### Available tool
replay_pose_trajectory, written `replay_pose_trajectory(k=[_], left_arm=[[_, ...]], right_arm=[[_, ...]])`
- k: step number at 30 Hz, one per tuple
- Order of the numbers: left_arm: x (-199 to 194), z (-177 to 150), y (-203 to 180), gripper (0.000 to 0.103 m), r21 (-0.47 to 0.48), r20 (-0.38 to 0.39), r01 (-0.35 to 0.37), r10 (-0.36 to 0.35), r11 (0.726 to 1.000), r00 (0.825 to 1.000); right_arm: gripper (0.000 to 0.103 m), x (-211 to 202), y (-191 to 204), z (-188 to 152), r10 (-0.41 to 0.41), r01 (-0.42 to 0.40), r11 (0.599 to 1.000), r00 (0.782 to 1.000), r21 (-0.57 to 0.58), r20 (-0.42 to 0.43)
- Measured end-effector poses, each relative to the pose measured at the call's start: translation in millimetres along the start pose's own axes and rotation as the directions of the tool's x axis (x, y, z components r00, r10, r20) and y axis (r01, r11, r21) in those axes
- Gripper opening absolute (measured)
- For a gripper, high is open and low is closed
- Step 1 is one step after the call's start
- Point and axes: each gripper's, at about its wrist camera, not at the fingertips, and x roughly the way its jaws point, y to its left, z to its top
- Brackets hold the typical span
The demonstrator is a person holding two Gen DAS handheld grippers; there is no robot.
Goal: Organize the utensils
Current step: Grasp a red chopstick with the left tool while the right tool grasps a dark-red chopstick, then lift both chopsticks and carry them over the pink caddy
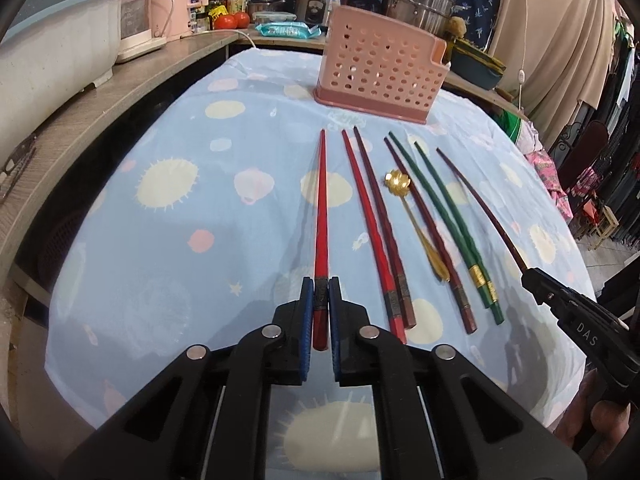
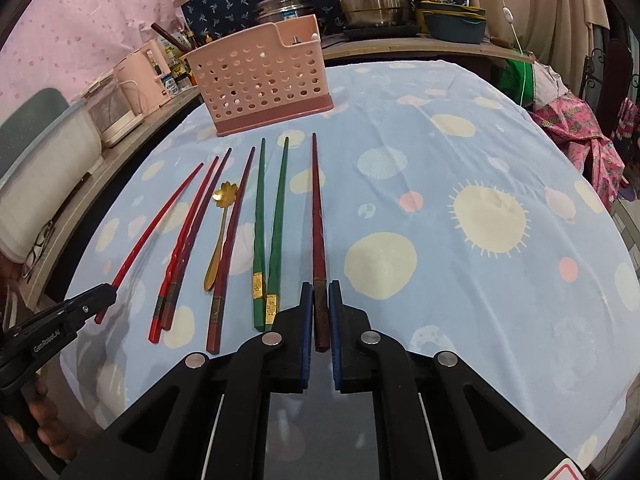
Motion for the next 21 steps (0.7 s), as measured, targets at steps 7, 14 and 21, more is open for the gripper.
replay_pose_trajectory(k=[7, 14, 21], left_arm=[[-32.9, 26.4, 1.3, 0.007, -0.005, 0.097, 0.008, -0.008, 1.0, 0.995], [-63.0, 68.3, 0.9, 0.007, -0.003, 0.217, 0.01, -0.009, 1.0, 0.976], [-80.6, 109.7, -2.7, 0.007, -0.002, 0.3, 0.019, -0.017, 1.0, 0.954]], right_arm=[[0.007, -28.1, -3.1, 25.1, 0.023, -0.024, 1.0, 0.996, 0.013, 0.083], [0.007, -58.4, -4.4, 62.8, 0.034, -0.034, 0.999, 0.981, -0.003, 0.193], [0.007, -79.2, -6.9, 105.4, 0.038, -0.035, 0.999, 0.957, -0.014, 0.287]])
